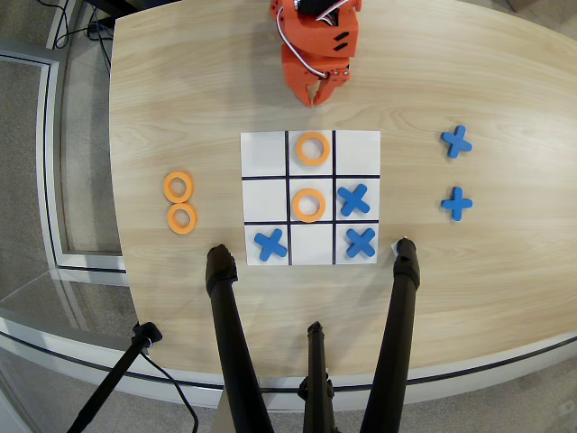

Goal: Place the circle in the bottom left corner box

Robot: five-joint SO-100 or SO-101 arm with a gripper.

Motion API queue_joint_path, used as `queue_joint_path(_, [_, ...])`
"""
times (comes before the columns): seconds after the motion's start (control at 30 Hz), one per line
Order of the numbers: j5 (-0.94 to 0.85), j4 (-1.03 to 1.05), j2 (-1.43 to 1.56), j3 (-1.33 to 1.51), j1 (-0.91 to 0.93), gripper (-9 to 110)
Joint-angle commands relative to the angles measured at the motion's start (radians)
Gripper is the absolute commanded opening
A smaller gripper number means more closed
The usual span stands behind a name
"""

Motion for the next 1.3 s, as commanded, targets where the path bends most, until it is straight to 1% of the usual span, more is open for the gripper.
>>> queue_joint_path(0.0, [0.069, -0.026, -0.028, -0.044, 0.067, 4])
queue_joint_path(0.2, [0.071, -0.023, -0.025, -0.043, 0.064, 4])
queue_joint_path(0.27, [0.069, -0.023, -0.031, -0.051, 0.072, 8])
queue_joint_path(0.3, [0.071, -0.025, -0.044, -0.063, 0.078, 11])
queue_joint_path(0.43, [0.077, -0.035, -0.169, -0.196, 0.126, 11])
queue_joint_path(0.73, [0.147, -0.152, -0.772, -0.746, 0.302, 11])
queue_joint_path(1.0, [0.153, -0.43, -1.273, -0.977, 0.451, 11])
queue_joint_path(1.13, [0.144, -0.494, -1.488, -1.106, 0.518, 11])
queue_joint_path(1.27, [0.127, -0.5, -1.631, -1.229, 0.569, 11])
